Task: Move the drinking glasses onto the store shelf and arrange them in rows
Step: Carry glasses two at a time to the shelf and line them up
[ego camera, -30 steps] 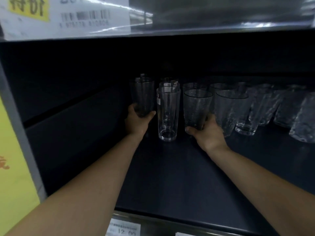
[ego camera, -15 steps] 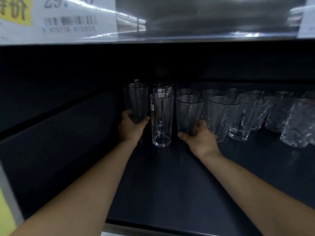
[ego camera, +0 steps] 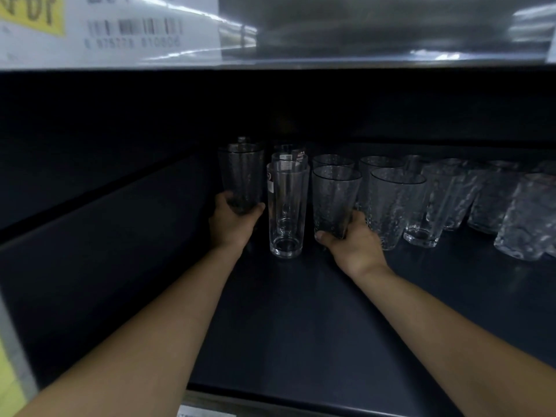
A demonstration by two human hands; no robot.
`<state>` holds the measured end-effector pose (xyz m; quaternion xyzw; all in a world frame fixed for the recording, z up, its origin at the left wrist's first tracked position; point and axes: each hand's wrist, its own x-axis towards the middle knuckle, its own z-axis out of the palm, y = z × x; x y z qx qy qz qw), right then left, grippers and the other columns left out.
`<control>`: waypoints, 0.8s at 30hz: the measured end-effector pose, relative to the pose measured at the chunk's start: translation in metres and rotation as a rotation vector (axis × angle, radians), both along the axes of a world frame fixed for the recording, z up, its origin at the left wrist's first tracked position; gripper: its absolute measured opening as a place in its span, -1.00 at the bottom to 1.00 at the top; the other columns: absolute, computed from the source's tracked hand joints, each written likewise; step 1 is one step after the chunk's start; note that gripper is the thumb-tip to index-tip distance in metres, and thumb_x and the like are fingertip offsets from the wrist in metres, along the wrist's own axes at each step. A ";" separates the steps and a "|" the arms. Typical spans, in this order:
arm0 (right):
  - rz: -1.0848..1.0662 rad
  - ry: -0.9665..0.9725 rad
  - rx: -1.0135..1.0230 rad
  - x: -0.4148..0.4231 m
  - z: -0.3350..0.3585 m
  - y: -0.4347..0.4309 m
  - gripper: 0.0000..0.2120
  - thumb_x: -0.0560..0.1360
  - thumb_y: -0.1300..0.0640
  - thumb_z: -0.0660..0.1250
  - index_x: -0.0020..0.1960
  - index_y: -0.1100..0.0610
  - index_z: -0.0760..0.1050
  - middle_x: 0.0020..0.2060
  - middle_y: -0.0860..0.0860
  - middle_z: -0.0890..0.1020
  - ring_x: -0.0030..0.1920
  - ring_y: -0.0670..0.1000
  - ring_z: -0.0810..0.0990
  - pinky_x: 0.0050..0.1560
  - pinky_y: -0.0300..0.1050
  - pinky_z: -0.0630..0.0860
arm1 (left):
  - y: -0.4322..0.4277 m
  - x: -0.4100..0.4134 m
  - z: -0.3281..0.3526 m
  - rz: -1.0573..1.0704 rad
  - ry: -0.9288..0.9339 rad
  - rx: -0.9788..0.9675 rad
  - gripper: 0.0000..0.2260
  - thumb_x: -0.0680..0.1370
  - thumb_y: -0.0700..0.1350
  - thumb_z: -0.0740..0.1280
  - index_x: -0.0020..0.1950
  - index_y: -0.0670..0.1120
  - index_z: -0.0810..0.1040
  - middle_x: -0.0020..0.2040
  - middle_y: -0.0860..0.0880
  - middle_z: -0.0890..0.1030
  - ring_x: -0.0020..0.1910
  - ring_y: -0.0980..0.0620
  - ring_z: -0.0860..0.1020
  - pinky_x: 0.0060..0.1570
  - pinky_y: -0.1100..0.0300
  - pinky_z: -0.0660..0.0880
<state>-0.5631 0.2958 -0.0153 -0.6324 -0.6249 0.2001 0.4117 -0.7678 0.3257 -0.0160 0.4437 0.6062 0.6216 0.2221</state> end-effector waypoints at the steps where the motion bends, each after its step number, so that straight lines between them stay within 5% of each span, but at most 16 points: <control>1: 0.000 0.003 -0.001 0.000 0.000 0.000 -0.44 0.47 -0.03 0.46 0.33 0.14 0.31 0.22 0.08 0.59 0.26 0.16 0.52 0.15 -0.12 0.42 | 0.000 0.000 0.000 -0.001 -0.002 0.000 -0.45 0.43 -0.02 0.54 0.34 -0.07 0.41 0.02 0.06 0.57 -0.07 0.10 0.56 -0.31 0.44 0.36; 16: -0.011 -0.013 0.018 -0.001 0.000 -0.002 -0.42 0.47 -0.05 0.46 0.34 0.15 0.31 0.22 0.10 0.59 0.26 0.16 0.52 0.17 -0.10 0.43 | -0.001 0.000 0.000 0.009 -0.005 -0.013 -0.44 0.40 0.02 0.56 0.33 -0.02 0.43 -0.02 0.10 0.58 -0.16 0.19 0.53 -0.34 0.40 0.37; 24: -0.008 -0.020 0.020 -0.001 0.000 -0.001 -0.44 0.47 -0.05 0.45 0.33 0.16 0.31 0.23 0.09 0.58 0.27 0.15 0.50 0.15 -0.13 0.41 | 0.002 0.000 -0.001 0.018 0.004 -0.014 -0.38 0.40 0.05 0.55 0.38 -0.04 0.41 0.14 0.01 0.61 -0.01 0.08 0.54 -0.17 0.30 0.41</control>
